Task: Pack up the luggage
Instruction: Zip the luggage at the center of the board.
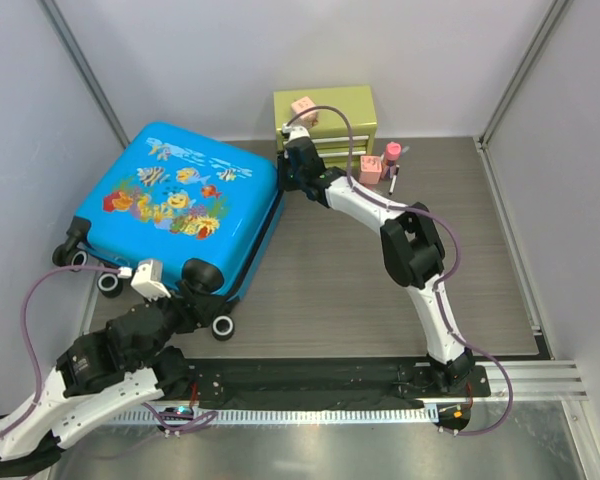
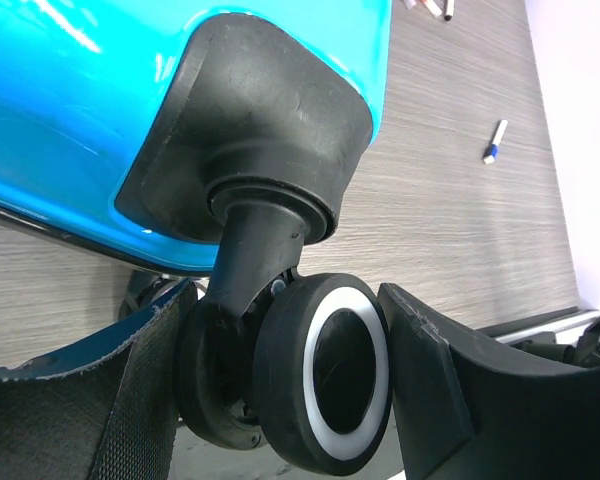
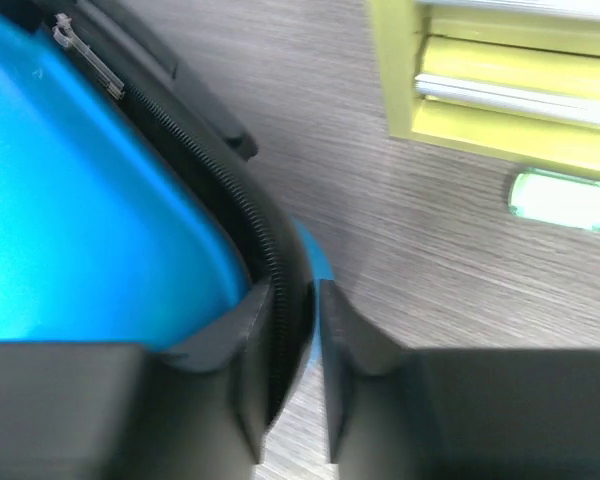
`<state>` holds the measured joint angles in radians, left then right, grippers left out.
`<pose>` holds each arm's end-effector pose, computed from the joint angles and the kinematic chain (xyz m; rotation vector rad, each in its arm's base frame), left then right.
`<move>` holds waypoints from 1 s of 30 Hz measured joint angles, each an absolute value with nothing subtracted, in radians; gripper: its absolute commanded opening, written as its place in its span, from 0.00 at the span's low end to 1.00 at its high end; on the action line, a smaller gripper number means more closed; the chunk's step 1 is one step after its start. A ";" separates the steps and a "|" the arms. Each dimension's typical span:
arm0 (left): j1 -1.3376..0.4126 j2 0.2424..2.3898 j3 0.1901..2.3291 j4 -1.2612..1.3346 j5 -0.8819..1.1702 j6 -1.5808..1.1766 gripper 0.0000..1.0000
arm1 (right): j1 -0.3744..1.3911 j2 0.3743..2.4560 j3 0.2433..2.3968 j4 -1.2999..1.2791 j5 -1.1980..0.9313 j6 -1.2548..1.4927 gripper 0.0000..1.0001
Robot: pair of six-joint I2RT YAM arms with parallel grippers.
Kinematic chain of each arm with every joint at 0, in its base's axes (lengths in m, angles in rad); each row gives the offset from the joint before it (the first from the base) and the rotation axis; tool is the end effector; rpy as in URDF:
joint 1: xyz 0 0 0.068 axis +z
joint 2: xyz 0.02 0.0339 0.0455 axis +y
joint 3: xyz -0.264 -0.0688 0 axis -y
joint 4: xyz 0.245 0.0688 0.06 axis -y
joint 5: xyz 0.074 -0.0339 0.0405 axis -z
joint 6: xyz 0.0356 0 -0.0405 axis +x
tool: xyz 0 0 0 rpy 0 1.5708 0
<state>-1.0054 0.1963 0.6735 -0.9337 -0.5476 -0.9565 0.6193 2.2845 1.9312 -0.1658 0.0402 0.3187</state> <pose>0.0397 -0.0279 0.2848 -0.3008 2.0070 -0.7226 0.4394 0.3115 0.2302 -0.2948 2.1125 0.5212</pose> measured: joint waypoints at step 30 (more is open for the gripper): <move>-1.005 0.199 0.806 -1.127 -0.321 -0.841 0.00 | 0.695 1.803 1.291 -0.152 0.273 0.431 0.01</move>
<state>-1.0054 0.1993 0.8062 -1.1267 -0.3210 -0.8406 0.6952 1.8034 1.2907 -0.1524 0.2733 0.4309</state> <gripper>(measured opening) 0.693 0.146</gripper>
